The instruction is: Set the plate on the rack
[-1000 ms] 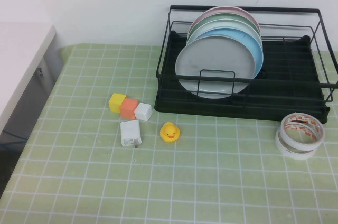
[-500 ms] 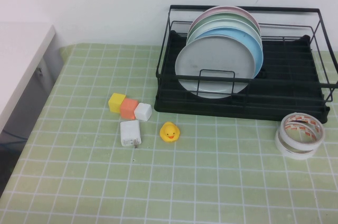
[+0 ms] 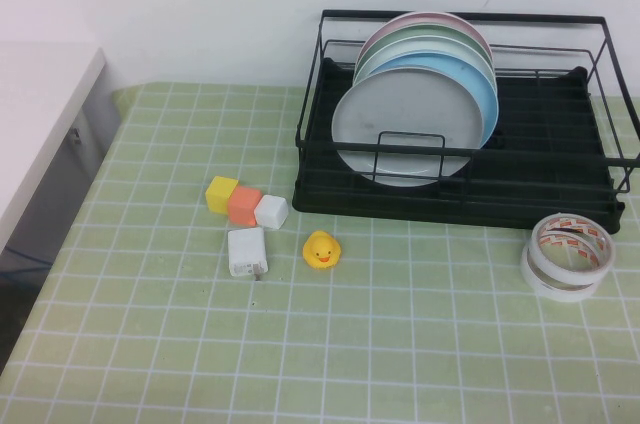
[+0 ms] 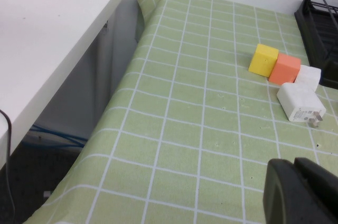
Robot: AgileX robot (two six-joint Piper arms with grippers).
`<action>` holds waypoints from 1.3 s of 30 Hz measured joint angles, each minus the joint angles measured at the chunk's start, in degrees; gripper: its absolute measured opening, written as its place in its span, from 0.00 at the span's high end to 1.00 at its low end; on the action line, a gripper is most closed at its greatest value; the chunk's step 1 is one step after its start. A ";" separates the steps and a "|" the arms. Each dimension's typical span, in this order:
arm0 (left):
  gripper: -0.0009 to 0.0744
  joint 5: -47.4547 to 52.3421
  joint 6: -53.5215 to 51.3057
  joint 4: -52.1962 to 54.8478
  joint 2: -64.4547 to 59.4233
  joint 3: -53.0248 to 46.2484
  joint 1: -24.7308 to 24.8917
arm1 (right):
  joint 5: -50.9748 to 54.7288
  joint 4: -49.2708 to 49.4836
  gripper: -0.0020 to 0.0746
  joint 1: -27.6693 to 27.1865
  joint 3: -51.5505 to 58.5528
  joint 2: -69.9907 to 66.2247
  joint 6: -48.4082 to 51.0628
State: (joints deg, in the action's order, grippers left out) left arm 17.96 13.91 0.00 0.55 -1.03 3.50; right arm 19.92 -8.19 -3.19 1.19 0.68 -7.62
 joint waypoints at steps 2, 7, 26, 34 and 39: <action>0.99 0.00 0.00 0.00 0.00 0.00 0.00 | 0.00 0.00 0.98 0.00 0.00 0.00 0.01; 0.99 0.00 0.00 0.00 0.00 0.00 0.00 | 0.00 0.00 0.98 0.00 0.00 0.00 0.01; 0.99 0.00 0.00 0.00 0.00 0.00 0.00 | 0.00 0.00 0.98 -0.35 0.00 0.00 0.01; 0.99 0.04 0.00 0.00 0.00 0.00 0.00 | 0.00 0.00 0.98 -5.68 0.00 0.00 0.01; 0.99 0.04 0.00 0.00 0.00 0.00 0.00 | 0.04 0.00 0.98 -5.71 0.00 0.00 0.01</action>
State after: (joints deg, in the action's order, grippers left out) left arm 18.00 13.91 0.00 0.55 -1.03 3.50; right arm 19.97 -8.19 -8.90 1.19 0.68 -7.61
